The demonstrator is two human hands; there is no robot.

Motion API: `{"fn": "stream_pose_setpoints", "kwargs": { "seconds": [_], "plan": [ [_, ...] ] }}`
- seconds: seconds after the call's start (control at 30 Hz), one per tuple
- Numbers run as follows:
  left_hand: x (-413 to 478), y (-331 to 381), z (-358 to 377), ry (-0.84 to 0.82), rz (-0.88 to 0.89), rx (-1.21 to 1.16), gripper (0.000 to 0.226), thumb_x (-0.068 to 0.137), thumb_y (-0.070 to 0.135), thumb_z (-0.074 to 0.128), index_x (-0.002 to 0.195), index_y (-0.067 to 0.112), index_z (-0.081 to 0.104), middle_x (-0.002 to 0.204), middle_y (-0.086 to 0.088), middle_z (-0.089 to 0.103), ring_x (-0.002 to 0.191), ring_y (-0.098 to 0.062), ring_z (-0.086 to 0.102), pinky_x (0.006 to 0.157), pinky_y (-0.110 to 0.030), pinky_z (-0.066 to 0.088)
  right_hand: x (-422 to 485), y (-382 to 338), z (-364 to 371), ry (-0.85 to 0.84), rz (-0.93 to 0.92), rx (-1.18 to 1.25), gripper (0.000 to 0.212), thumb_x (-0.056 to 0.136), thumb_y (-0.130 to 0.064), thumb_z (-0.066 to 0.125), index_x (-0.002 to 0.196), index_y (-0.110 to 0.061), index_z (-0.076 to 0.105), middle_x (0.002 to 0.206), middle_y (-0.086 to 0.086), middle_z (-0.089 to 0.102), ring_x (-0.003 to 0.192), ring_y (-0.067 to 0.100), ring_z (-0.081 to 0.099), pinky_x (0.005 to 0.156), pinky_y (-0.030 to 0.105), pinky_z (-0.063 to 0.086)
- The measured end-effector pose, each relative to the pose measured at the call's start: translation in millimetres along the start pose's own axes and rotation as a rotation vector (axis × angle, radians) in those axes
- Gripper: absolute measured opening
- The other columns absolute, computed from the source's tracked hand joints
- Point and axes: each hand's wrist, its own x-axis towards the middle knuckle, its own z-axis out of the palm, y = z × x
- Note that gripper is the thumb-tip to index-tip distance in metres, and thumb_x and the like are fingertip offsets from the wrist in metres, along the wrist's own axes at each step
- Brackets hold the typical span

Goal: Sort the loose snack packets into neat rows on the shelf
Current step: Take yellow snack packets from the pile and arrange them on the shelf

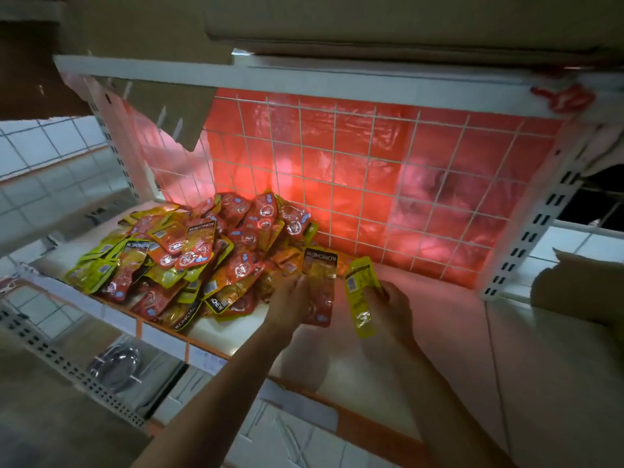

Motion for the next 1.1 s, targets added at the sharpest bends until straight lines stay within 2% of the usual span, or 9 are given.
{"fn": "stream_pose_setpoints", "kwargs": {
  "seconds": [0.1,0.23,0.4,0.6,0.7,0.8,0.9,1.03,1.1],
  "plan": [
    [-7,5,23,-0.075,-0.114,-0.233,0.024,0.099,0.028,0.047,0.089,0.019,0.067,0.083,-0.003,0.073,0.079,-0.022,0.071,0.070,-0.040,0.058,-4,10,-22,0.076,0.045,0.134,0.020,0.067,-0.038,0.056,0.076,-0.022,0.065,0.075,0.003,0.067,0.069,0.021,0.062,0.066,0.039,0.053],
    [-18,18,57,-0.198,-0.168,-0.318,0.012,0.095,0.019,0.056,0.089,0.014,0.066,0.091,-0.012,0.072,0.083,-0.029,0.069,0.075,-0.044,0.057,-14,20,-55,0.139,0.092,0.267,0.008,0.082,-0.011,0.065,0.084,-0.017,0.070,0.074,0.004,0.069,0.068,0.022,0.064,0.067,0.046,0.056],
    [-38,34,108,-0.303,-0.265,-0.337,0.013,0.092,0.007,0.057,0.080,0.009,0.063,0.086,-0.017,0.067,0.071,-0.027,0.064,0.064,-0.032,0.054,-36,22,-112,0.150,0.015,0.382,0.031,0.062,-0.003,0.060,0.091,-0.010,0.070,0.078,0.005,0.071,0.065,0.013,0.067,0.051,0.026,0.051],
    [-71,47,160,-0.402,-0.262,-0.300,0.012,0.091,0.008,0.058,0.096,0.001,0.066,0.094,-0.021,0.071,0.080,-0.034,0.067,0.075,-0.047,0.055,-49,43,-179,0.185,0.021,0.469,0.028,0.069,0.001,0.057,0.094,-0.003,0.070,0.088,0.018,0.070,0.075,0.025,0.065,0.067,0.042,0.056],
    [-94,55,187,-0.439,-0.262,-0.298,0.010,0.091,0.005,0.056,0.089,0.004,0.066,0.084,-0.015,0.071,0.067,-0.026,0.068,0.064,-0.035,0.057,-58,55,-214,0.191,-0.011,0.498,0.030,0.078,0.014,0.055,0.091,-0.008,0.071,0.088,0.013,0.071,0.077,0.024,0.067,0.066,0.036,0.055],
    [-119,64,218,-0.454,-0.280,-0.277,0.012,0.092,0.005,0.055,0.088,0.005,0.066,0.086,-0.016,0.070,0.068,-0.026,0.067,0.074,-0.040,0.055,-65,66,-252,0.180,-0.042,0.490,0.031,0.070,0.015,0.060,0.082,-0.013,0.068,0.078,0.003,0.069,0.074,0.019,0.063,0.063,0.031,0.051],
    [-145,73,248,-0.457,-0.305,-0.264,0.010,0.091,0.006,0.058,0.094,0.001,0.066,0.094,-0.022,0.069,0.080,-0.033,0.067,0.081,-0.048,0.054,-71,78,-292,0.161,-0.104,0.470,0.016,0.063,0.001,0.068,0.068,-0.013,0.061,0.069,-0.001,0.059,0.073,0.016,0.056,0.063,0.027,0.045],
    [-176,81,290,-0.472,-0.306,-0.274,0.020,0.090,0.012,0.061,0.101,-0.004,0.066,0.095,-0.024,0.069,0.079,-0.033,0.067,0.077,-0.045,0.055,-79,99,-337,0.116,-0.260,0.498,0.020,0.048,-0.027,0.083,0.060,-0.017,0.071,0.094,-0.001,0.062,0.091,0.020,0.062,0.075,0.035,0.052],
    [-189,87,309,-0.459,-0.314,-0.285,0.016,0.088,0.010,0.062,0.098,-0.002,0.068,0.090,-0.021,0.070,0.073,-0.029,0.067,0.073,-0.040,0.054,-82,108,-356,0.133,-0.209,0.449,0.016,0.060,-0.004,0.074,0.060,-0.020,0.075,0.121,0.005,0.050,0.108,0.015,0.056,0.082,0.035,0.053]
  ]
}}
